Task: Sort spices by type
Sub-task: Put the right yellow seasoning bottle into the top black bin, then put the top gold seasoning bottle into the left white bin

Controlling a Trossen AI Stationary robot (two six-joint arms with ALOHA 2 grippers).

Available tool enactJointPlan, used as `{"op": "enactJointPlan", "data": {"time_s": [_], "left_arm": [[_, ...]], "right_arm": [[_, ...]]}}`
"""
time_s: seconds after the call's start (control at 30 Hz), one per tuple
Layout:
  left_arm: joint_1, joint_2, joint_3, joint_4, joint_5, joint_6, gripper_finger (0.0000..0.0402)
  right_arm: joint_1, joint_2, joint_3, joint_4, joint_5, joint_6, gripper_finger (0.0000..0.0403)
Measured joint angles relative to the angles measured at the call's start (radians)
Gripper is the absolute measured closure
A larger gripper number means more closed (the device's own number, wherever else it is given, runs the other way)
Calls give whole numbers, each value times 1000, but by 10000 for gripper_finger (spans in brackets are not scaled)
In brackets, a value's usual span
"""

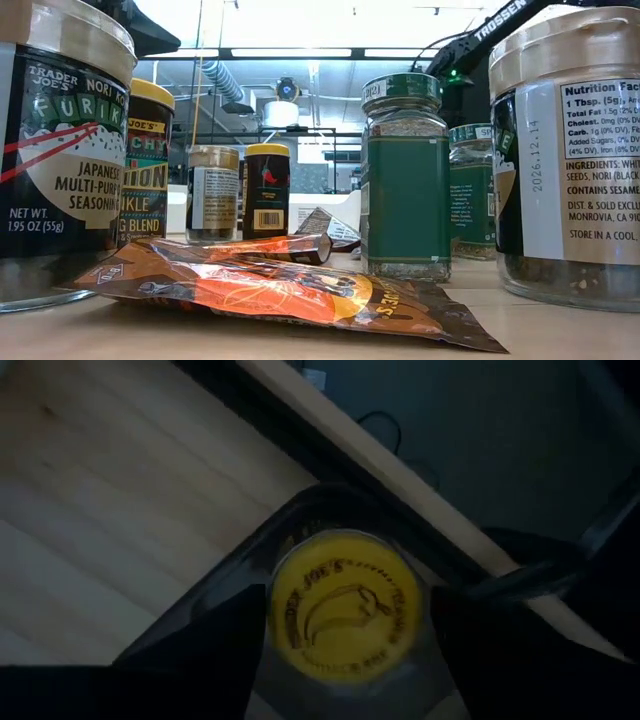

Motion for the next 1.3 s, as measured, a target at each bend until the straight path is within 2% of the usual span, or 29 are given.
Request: {"op": "enactJointPlan", "data": {"time_s": [0.17,0.33,0.47,0.6,0.7,0.8,0.9,1.0,1.13,1.2,1.3], "left_arm": [[0,0,0,0,20,2,361],[0,0,0,7,206,50,351],[0,4,0,82,348,55,325],[0,22,0,226,459,102,286],[0,56,0,438,514,197,251],[0,99,14,661,529,330,215],[0,140,89,734,508,463,186],[0,166,212,590,431,536,172],[24,218,436,114,343,593,171],[52,263,548,-88,307,557,172],[117,330,700,-351,306,499,172]], "right_arm": [[0,-85,99,-16,61,-44,116],[11,-172,204,-15,58,-48,114],[37,-229,223,-14,54,-50,113],[60,-270,223,-30,54,-57,117],[81,-298,223,-50,54,-65,119],[100,-329,223,-72,51,-81,118],[120,-363,223,-94,52,-83,117],[137,-398,224,-118,52,-83,119],[152,-444,223,-146,52,-88,123],[153,-465,224,-154,52,-91,123],[152,-494,223,-165,54,-91,121]]}}
